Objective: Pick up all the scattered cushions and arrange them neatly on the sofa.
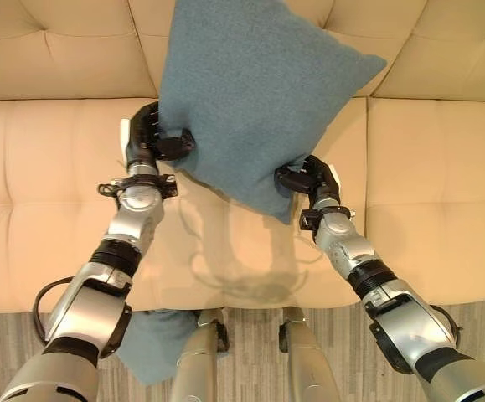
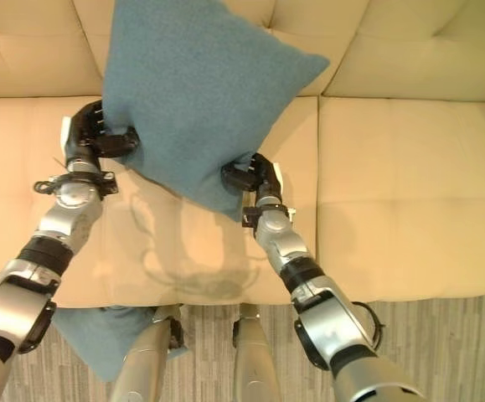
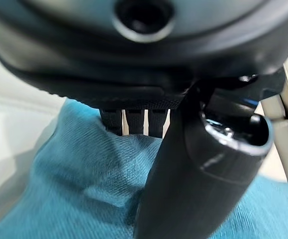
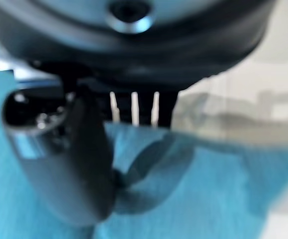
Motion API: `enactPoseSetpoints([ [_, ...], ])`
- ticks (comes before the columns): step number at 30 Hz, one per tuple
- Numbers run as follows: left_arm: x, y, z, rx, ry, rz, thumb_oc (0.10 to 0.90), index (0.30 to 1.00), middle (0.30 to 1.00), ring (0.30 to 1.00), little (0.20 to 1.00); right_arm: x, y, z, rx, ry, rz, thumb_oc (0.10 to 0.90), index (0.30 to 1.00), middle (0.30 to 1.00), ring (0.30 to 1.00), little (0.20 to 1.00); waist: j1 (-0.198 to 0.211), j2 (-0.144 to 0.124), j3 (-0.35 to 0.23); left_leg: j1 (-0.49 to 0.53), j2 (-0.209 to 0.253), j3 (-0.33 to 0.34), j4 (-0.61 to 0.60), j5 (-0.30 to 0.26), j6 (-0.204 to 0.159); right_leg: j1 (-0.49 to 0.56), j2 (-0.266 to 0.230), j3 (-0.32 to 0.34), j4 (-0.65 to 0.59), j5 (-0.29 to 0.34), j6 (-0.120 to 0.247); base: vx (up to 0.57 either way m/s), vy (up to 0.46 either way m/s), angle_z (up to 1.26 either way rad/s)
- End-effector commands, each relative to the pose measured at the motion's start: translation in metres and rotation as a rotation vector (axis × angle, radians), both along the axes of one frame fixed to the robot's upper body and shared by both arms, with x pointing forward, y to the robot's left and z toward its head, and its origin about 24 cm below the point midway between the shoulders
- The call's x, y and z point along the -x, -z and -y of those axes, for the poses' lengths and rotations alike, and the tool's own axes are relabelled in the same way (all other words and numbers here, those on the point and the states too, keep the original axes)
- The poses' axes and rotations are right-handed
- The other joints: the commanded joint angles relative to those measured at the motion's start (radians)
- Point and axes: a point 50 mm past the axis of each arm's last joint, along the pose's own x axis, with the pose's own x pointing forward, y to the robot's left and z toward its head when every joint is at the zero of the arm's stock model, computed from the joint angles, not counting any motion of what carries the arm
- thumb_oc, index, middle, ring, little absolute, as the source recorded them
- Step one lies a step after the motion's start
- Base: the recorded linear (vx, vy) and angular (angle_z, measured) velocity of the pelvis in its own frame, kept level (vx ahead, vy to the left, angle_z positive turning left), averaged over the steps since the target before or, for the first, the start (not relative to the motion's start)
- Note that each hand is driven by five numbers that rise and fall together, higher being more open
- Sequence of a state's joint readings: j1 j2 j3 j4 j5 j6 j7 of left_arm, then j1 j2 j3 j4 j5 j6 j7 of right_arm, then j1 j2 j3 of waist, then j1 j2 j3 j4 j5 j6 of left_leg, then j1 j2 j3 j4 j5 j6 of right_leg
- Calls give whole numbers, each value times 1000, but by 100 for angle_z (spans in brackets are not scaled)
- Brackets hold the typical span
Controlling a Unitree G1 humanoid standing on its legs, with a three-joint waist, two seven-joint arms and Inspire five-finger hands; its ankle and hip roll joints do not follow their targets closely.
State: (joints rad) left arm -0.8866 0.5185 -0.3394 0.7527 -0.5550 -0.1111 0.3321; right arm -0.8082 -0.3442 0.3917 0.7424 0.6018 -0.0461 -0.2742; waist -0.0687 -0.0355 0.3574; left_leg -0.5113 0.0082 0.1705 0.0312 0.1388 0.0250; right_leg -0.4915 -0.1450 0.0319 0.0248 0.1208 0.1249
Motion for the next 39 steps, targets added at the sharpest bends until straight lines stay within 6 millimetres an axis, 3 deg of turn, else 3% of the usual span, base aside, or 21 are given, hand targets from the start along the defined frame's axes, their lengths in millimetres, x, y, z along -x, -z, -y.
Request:
enactPoseSetpoints([
  [1,5,-16,54,-38,298,137,400,300,300,300,300,11,-27,-45,-66,-259,196,400,300,300,300,300,10,-14,-91,1,-15,-53,169,-220,-41,48,-30,-64,-1,-50,22,9,-43,-6],
  [8,29,14,63,46,351,133,400,300,300,300,300,36,-5,-33,-48,-260,209,400,300,300,300,300,4,-3,-109,99,-16,-51,122,-218,-41,133,-30,-80,-19,-62,18,21,-44,-8],
  [9,43,32,65,56,377,110,400,300,300,300,300,48,3,-22,-2,-256,212,400,300,300,300,300,4,0,-121,147,-14,-55,99,-216,-41,177,-25,-87,-25,-74,17,60,-66,-3],
  [11,50,40,66,63,387,96,400,300,300,300,300,53,8,-19,7,-257,205,400,300,300,300,300,4,3,-127,167,-13,-56,91,-216,-40,197,-23,-91,-27,-79,16,66,-73,-2],
  [13,69,67,68,91,412,34,400,300,300,300,300,71,25,-3,37,-227,173,400,300,300,300,300,0,10,-155,231,-7,-60,56,-209,-39,256,-18,-105,-35,-95,13,61,-91,5],
  [14,69,67,68,91,412,34,400,300,300,300,300,71,25,-3,37,-227,173,400,300,300,300,300,0,10,-156,230,-7,-60,56,-208,-39,256,-18,-105,-35,-95,13,42,-108,15],
  [15,82,81,66,103,412,0,400,300,300,300,300,82,36,12,63,-184,149,400,300,300,300,300,-4,19,-171,273,-1,-68,33,-204,-40,289,-11,-111,-28,-115,10,46,-112,14],
  [18,99,100,60,155,401,-58,400,300,300,300,300,97,48,30,133,-141,113,400,300,300,300,300,-7,30,-197,327,16,-75,8,-195,-45,327,3,-119,0,-150,0,41,-153,11],
  [23,127,133,50,200,379,-179,400,300,300,300,300,123,72,50,151,-78,24,400,300,300,300,300,-13,42,-229,402,55,-91,-23,-172,-65,392,41,-117,43,-212,-28,11,-168,7],
  [26,134,141,50,208,383,-215,400,300,300,300,300,131,79,55,146,-61,-3,400,300,300,300,300,-17,42,-236,411,74,-99,-12,-165,-76,419,59,-112,38,-225,-42,-39,-200,13],
  [28,142,150,52,226,393,-255,400,300,300,300,300,139,86,61,157,-51,-31,400,300,300,300,300,-20,32,-238,412,101,-115,41,-164,-88,460,92,-107,23,-245,-71,-95,-238,13],
  [31,145,153,53,233,398,-267,400,300,300,300,300,141,87,63,170,-49,-39,400,300,300,300,300,-18,26,-240,412,100,-127,66,-168,-89,475,99,-107,22,-246,-77,-55,-86,8],
  [33,145,153,55,241,399,-266,400,300,300,300,300,142,88,63,170,-48,-42,400,300,300,300,300,-16,23,-235,406,86,-147,88,-175,-89,476,99,-102,24,-243,-79,-93,-64,-2],
  [34,146,152,58,247,412,-258,400,300,300,300,300,142,85,65,176,-49,-35,400,300,300,300,300,-12,16,-233,406,30,-194,117,-210,-82,475,98,-92,22,-237,-83,-86,-31,-3],
  [36,146,152,60,249,421,-257,400,300,300,300,300,144,87,66,172,-48,-39,400,300,300,300,300,-19,12,-237,409,10,-191,133,-230,-75,480,95,-98,20,-234,-81,-79,-13,0],
  [37,146,152,61,258,426,-258,400,300,300,300,300,145,88,67,166,-38,-45,400,300,300,300,300,-28,8,-243,408,-15,-158,163,-255,-58,475,90,-97,13,-225,-80,-83,33,8],
  [39,144,151,60,251,425,-256,400,300,300,300,300,144,87,67,152,-23,-39,400,300,300,300,300,-29,11,-245,391,-60,-157,168,-264,-49,457,97,-91,8,-213,-79,-91,69,5],
])
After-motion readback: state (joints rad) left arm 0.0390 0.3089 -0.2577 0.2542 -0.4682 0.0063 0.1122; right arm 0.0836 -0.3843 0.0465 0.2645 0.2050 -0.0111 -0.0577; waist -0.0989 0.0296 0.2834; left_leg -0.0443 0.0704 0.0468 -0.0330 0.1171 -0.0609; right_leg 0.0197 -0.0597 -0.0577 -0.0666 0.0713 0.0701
